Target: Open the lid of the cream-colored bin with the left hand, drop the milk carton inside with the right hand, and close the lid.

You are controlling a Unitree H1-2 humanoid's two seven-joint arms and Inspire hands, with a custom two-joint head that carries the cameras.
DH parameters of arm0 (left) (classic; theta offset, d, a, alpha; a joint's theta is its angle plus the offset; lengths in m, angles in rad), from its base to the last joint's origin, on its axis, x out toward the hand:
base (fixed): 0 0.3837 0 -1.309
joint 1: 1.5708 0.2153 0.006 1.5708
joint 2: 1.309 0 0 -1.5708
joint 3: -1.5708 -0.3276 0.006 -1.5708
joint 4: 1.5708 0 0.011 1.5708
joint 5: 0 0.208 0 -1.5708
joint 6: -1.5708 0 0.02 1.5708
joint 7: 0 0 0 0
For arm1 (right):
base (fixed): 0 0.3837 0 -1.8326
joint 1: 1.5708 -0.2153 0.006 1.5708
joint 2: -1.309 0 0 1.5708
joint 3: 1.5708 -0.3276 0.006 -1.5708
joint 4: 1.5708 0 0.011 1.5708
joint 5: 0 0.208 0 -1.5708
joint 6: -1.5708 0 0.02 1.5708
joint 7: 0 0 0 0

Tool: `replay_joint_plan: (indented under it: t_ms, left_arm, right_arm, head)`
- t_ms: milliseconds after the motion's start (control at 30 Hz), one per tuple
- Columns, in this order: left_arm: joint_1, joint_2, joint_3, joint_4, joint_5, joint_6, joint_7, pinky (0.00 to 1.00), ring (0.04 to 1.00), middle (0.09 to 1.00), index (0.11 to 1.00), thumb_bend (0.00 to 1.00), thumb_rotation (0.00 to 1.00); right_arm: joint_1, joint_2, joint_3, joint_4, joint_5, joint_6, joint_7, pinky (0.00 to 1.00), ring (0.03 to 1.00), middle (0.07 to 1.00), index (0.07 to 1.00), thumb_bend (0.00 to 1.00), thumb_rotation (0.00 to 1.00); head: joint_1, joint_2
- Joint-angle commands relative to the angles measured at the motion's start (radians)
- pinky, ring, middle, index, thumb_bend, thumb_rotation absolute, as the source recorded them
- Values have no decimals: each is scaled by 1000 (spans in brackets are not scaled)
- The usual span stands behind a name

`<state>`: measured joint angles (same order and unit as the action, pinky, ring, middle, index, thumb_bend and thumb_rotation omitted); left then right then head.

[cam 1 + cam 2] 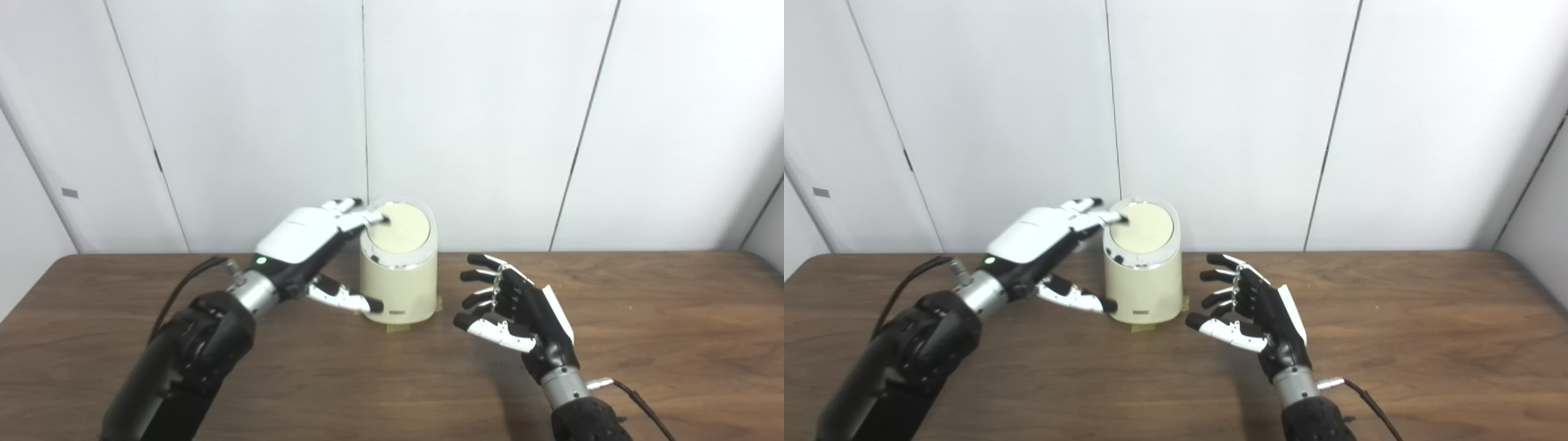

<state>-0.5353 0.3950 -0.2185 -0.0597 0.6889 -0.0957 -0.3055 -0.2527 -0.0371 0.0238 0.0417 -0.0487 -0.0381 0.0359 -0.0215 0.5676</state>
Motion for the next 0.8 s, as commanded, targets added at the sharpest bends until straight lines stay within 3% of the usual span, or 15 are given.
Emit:
replay_joint_plan:
  t_ms: [0,133,233,300,400,467,600,667,733,767]
  left_arm:
    - [-8,-2,39,-49,-32,4,53,1000,1000,925,949,797,442]
    - [68,-47,108,-78,-135,31,81,1000,1000,932,952,797,373]
    - [129,-82,155,-86,-234,37,96,923,1000,943,934,778,339]
    - [169,-113,190,-94,-318,56,98,837,948,925,910,779,343]
    - [231,-164,244,-93,-487,64,96,798,881,893,883,763,264]
    - [270,-189,267,-80,-545,49,108,737,824,845,854,779,291]
    - [332,-228,298,-52,-608,0,147,530,617,705,814,754,296]
    - [357,-240,305,-53,-627,-2,159,403,491,601,774,688,213]
    - [376,-239,305,-47,-642,-16,161,378,473,587,757,659,195]
    - [383,-238,304,-47,-646,-20,159,411,505,609,752,664,215]
  right_arm:
    - [-38,4,-3,-26,16,-28,1,401,533,691,761,744,295]
    - [-38,2,-3,-24,18,-29,3,402,540,694,759,743,289]
    - [-38,-2,-2,-21,12,-34,1,398,536,700,759,757,313]
    - [-39,-3,-4,-15,17,-50,2,399,531,699,756,760,309]
    - [-38,-5,-7,-10,25,-71,4,423,524,690,755,750,275]
    - [-34,-4,-9,-14,25,-74,0,449,538,686,752,752,235]
    - [-26,-6,-11,-20,31,-90,1,434,547,684,744,761,200]
    - [-20,-7,-11,-31,32,-92,2,426,539,682,739,758,186]
    - [-13,-7,-10,-38,35,-96,5,418,535,685,737,756,172]
    - [-9,-8,-9,-43,34,-97,6,415,537,688,735,754,159]
  head:
    - [0,-1]
    - [1,-2]
    - [-1,-4]
    - [-2,-5]
    - [0,-6]
    - [-3,-8]
    - [-4,-6]
    - [-12,-3]
    - [-14,-1]
    - [-15,1]
